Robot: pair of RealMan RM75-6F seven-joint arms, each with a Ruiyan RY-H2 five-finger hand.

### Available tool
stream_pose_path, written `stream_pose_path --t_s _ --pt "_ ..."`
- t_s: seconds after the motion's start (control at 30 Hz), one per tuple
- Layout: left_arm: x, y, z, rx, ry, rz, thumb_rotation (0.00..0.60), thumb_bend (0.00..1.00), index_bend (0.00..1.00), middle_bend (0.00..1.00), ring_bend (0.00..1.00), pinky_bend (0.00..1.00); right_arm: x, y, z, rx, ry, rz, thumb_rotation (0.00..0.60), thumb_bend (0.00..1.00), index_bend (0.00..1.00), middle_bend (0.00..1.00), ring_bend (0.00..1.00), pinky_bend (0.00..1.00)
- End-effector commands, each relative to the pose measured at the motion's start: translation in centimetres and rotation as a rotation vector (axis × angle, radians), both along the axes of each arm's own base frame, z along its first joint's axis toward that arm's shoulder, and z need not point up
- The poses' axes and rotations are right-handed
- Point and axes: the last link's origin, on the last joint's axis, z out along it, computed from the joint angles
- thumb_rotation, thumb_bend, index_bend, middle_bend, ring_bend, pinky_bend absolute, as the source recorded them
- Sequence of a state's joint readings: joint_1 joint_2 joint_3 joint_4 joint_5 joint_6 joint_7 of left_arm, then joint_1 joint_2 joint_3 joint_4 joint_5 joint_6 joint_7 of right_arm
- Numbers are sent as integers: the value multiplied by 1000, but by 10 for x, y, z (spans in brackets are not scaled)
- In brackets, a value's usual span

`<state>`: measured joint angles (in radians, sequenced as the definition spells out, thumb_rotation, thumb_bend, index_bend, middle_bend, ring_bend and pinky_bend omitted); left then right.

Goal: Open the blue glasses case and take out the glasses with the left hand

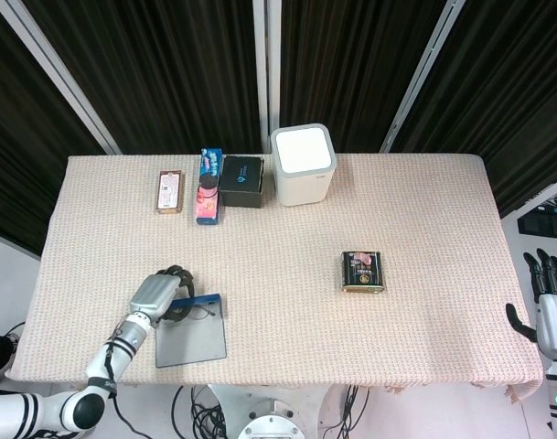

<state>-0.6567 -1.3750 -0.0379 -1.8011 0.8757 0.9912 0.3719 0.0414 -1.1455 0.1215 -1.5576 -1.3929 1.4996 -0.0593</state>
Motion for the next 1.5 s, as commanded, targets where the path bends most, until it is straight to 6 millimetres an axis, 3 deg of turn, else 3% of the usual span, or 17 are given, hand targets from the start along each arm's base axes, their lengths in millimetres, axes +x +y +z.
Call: stream_pose_path --t_s 0.03,0.53,1.5 --pt "0 0 0 0 0 0 600 374 484 219 101 205 0 0 0 1 0 0 600 283 0 0 0 0" --pt "2 4 1 45 -2 -13 600 395 559 232 101 203 -1 0 0 -1 -2 -2 600 283 0 0 0 0" --pt "1 15 -13 320 80 -299 600 397 572 280 101 179 -1 -2 1 1 -4 -3 600 283 0 0 0 0"
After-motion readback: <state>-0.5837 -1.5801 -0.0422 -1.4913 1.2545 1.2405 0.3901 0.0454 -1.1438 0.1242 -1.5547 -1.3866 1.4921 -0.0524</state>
